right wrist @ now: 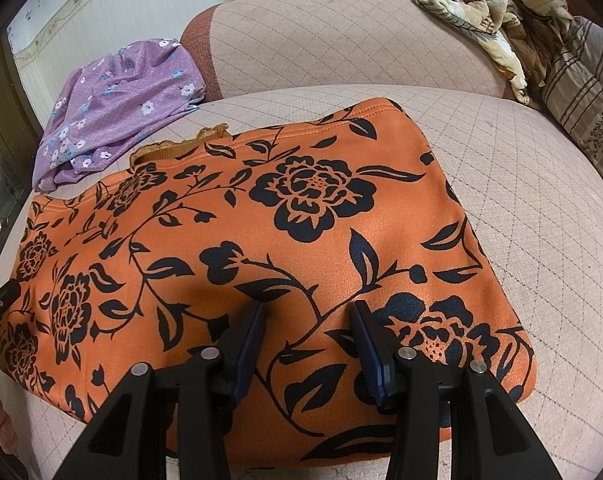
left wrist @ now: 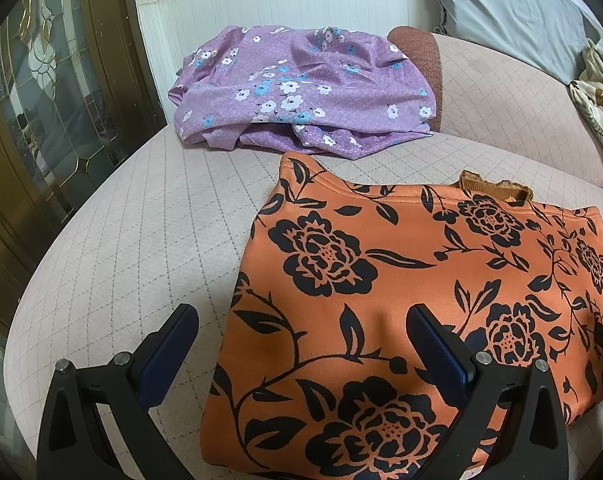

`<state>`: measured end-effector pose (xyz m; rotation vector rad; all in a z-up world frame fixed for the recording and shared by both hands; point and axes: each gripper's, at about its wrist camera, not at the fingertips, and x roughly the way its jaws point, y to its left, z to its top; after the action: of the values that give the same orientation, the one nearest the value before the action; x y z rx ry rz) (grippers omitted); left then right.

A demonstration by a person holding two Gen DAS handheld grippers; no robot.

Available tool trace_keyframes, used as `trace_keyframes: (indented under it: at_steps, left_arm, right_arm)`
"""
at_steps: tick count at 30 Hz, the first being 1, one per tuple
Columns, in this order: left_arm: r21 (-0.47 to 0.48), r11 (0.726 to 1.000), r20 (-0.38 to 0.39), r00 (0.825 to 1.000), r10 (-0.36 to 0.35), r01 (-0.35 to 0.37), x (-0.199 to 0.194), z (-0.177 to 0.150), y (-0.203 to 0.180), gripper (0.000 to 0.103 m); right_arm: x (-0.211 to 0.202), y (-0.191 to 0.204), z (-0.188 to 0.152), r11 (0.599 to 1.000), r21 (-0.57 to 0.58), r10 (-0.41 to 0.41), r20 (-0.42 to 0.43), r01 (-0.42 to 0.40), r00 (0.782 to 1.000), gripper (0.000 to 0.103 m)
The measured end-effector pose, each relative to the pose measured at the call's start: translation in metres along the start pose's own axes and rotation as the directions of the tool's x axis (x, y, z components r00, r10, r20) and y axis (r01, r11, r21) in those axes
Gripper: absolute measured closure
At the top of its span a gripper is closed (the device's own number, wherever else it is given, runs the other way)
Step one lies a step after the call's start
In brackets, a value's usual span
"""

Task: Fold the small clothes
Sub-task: 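Move the right gripper to the orange blouse's side edge and grasp it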

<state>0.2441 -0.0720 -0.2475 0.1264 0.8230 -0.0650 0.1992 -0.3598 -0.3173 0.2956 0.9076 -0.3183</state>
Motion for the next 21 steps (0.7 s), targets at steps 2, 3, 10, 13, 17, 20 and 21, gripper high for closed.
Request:
trace_keyframes:
  at_steps: [2, 3, 10, 13, 17, 20, 21]
  left_arm:
    - [0.000, 1.000, 0.000, 1.000, 0.000, 0.000, 0.0002, -0.0001, 0.0000, 0.000]
    - [0.001, 1.000, 0.000, 1.000, 0.000, 0.000, 0.0002, -0.0001, 0.0001, 0.000]
    - [0.002, 1.000, 0.001, 1.000, 0.001, -0.001, 0.0004, -0.0004, 0.0006, 0.000]
    - [0.003, 1.000, 0.001, 1.000, 0.002, -0.002, 0.0006, -0.0004, 0.0005, 0.000]
    - [0.004, 1.000, -0.004, 1.000, 0.002, -0.002, 0.0016, -0.0007, 0.0008, 0.000]
    - [0.003, 1.000, -0.013, 1.000, 0.013, -0.013, 0.0029, -0.0012, 0.0025, 0.000]
    - [0.000, 1.000, -0.016, 1.000, 0.016, -0.016, 0.0035, -0.0009, 0.0040, 0.000]
  right_arm:
    - [0.0000, 0.0002, 0.0001, 1.000, 0.000, 0.000, 0.000, 0.000, 1.000, 0.054]
    - [0.0000, 0.0008, 0.0001, 1.000, 0.000, 0.000, 0.000, 0.000, 1.000, 0.054]
    - [0.0001, 0.0010, 0.0001, 1.000, -0.001, -0.001, 0.000, 0.001, 1.000, 0.054]
    - [0.0001, 0.0010, 0.0002, 1.000, 0.000, 0.000, 0.000, 0.000, 1.000, 0.054]
    - [0.0001, 0.0007, -0.0001, 1.000, -0.002, 0.000, 0.000, 0.000, 1.000, 0.054]
    - [0.0002, 0.0011, 0.0000, 1.000, -0.004, -0.001, 0.000, 0.001, 1.000, 0.054]
    - [0.0000, 0.0018, 0.0002, 1.000, -0.004, 0.000, 0.000, 0.000, 1.000, 0.054]
